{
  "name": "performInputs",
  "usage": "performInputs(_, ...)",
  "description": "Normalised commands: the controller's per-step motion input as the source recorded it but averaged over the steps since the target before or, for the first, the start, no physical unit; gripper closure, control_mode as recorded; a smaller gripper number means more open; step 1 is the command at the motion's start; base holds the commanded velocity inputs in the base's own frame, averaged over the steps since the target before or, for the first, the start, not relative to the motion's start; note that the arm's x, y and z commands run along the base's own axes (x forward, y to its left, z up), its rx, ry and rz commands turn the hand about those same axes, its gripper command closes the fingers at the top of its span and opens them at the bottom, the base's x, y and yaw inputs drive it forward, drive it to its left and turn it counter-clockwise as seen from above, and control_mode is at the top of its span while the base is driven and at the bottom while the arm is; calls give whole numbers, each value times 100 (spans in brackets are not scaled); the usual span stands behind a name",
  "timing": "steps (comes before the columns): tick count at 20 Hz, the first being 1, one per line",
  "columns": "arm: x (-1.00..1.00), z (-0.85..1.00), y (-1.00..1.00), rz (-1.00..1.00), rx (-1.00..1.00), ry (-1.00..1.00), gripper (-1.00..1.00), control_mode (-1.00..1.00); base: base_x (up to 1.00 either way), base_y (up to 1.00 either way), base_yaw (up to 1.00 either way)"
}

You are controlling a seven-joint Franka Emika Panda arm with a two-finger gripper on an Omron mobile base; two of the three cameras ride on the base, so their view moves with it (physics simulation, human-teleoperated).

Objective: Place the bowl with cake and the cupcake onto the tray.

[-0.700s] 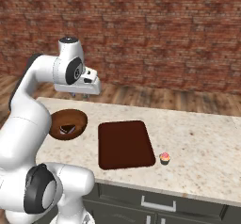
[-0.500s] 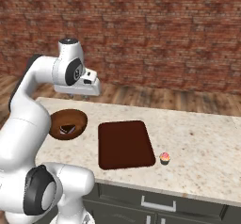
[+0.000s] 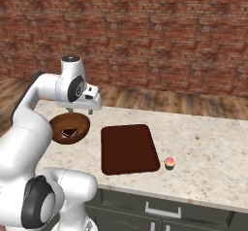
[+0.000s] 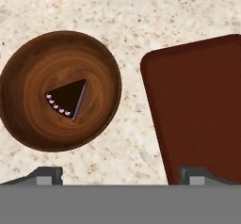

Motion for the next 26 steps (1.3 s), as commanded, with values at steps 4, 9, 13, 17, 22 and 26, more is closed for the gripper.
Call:
performInputs(4,24,-60,24,-1,0,0,-100,-100,0,0,0)
performInputs(9,28,-63,17,-2,0,0,-100,-100,0,0,0)
performInputs(13,38,-59,18,-2,-2,-2,-100,-100,0,0,0)
performInputs(17,39,-52,11,0,-2,-2,-100,-100,0,0,0)
performInputs(22,12,-38,0,0,0,0,-100,-100,0,0,0)
performInputs(26,1,-22,0,0,0,-1,-100,-100,0,0,0)
